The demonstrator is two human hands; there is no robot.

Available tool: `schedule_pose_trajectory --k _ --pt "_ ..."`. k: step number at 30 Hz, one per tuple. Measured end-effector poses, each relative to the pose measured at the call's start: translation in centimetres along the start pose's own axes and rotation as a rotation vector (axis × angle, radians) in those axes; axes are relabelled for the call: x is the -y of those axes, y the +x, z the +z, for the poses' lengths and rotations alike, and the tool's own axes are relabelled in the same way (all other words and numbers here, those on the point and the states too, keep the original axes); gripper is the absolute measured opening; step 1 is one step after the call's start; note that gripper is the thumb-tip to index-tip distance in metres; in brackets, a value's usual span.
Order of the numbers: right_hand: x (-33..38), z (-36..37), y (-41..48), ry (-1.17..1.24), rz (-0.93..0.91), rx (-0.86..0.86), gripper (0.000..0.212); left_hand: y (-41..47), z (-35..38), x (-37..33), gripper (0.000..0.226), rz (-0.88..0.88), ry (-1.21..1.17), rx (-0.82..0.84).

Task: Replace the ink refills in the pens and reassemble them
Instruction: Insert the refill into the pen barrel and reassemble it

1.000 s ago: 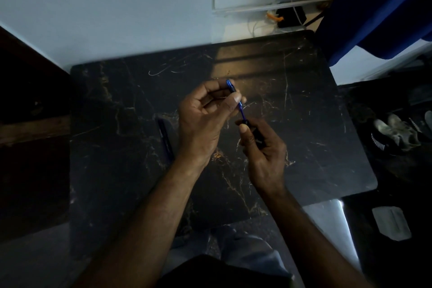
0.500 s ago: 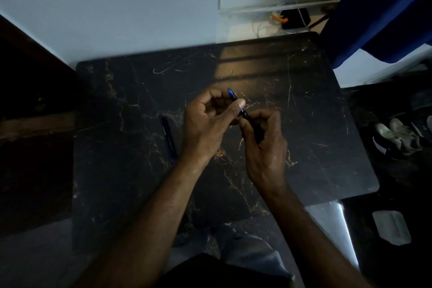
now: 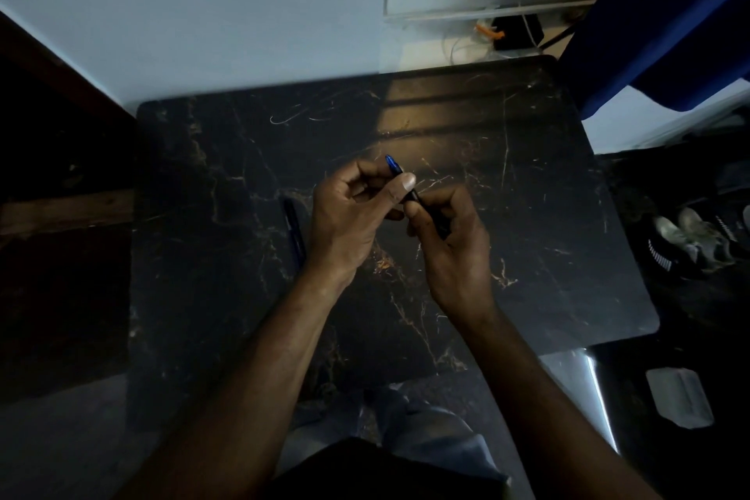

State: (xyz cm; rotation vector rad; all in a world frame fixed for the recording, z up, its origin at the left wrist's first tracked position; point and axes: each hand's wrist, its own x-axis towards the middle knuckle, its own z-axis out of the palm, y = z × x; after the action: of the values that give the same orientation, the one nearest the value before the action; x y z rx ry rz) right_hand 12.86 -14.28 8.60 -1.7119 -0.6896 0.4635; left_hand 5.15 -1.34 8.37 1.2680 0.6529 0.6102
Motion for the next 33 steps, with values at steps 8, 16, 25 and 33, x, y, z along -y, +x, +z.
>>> schedule_pose_trajectory --k 8,16,25,33 --pt "-0.2 0.1 0.7 0.530 0.448 0.150 0.038 1.9 -2.0 -0.3 0.017 -0.063 -0.002 0.297" --pt "-0.8 0.4 -0.7 0.820 0.503 0.009 0.008 2.6 -2.1 -0.5 0.020 0.015 -0.001 0.251" --pt "-0.5 0.6 -1.0 0.857 0.612 0.081 0.032 2.5 -2.0 0.6 0.018 -0.007 -0.033 0.245" --pt "-0.5 1.0 -0.3 0.824 0.635 0.096 0.043 2.6 -2.2 1.4 0.017 -0.053 -0.075 0.243"
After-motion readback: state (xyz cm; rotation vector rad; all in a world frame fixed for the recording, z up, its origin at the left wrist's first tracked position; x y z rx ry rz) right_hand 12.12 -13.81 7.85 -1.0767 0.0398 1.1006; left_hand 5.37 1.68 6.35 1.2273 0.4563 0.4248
